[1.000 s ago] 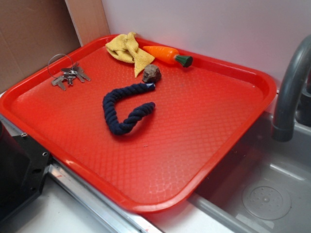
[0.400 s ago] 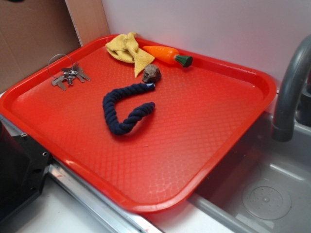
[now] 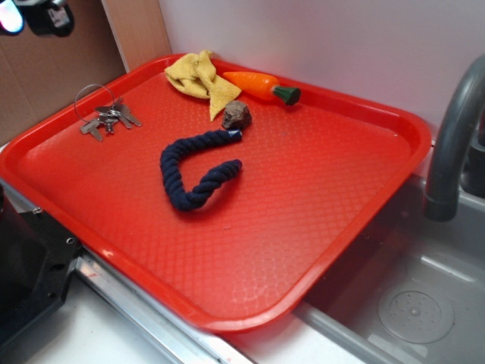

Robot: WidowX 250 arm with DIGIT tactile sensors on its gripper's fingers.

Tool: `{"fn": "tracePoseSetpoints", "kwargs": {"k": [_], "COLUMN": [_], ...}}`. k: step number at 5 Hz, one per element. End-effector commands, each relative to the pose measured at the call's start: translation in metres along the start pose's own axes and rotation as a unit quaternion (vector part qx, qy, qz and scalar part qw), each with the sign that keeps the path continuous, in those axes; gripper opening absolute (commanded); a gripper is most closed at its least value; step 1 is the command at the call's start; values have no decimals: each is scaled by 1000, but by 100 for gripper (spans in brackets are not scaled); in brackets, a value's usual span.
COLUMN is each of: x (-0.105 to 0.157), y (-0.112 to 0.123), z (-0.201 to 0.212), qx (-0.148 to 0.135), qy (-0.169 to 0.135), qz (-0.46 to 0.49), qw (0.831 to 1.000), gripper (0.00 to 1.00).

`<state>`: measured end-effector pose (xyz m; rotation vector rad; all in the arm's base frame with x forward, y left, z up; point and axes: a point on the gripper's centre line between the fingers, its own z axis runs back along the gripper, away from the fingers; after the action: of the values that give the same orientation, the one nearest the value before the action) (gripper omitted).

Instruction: Grab the silver keys.

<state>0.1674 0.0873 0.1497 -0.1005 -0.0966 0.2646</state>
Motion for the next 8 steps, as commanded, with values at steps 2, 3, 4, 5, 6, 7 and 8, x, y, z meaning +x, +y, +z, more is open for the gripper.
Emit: {"fn": "tracePoseSetpoints", "kwargs": {"k": [2, 3, 4, 5, 6, 7, 8], "x": [43, 56, 65, 71, 75, 83, 89], "y": [36, 40, 40, 41, 39, 38, 42], "z": [-44, -53, -55, -59, -74, -80, -89], "qx": [38, 24, 22, 19, 30, 45, 63], "qy": [13, 24, 24, 22, 22, 10, 15], "qz": [47, 59, 55, 58, 55, 20, -3], "qw": [998, 998, 998, 998, 998, 999, 998], "gripper": [100, 100, 100, 100, 100, 100, 100]}}
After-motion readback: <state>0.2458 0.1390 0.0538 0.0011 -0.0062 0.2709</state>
